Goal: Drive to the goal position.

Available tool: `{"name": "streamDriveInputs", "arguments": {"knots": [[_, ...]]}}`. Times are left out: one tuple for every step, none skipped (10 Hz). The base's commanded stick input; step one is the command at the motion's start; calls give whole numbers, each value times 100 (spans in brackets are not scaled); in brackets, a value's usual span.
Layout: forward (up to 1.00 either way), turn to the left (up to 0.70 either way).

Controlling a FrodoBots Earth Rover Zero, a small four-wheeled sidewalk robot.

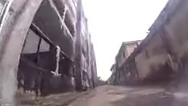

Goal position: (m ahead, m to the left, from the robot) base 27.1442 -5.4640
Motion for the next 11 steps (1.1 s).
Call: {"name": "streamDriveInputs", "arguments": {"knots": [[100,-39],[100,-34],[100,-24],[100,0],[100,0],[100,0],[100,0],[100,0],[100,0],[100,0],[100,0]]}}
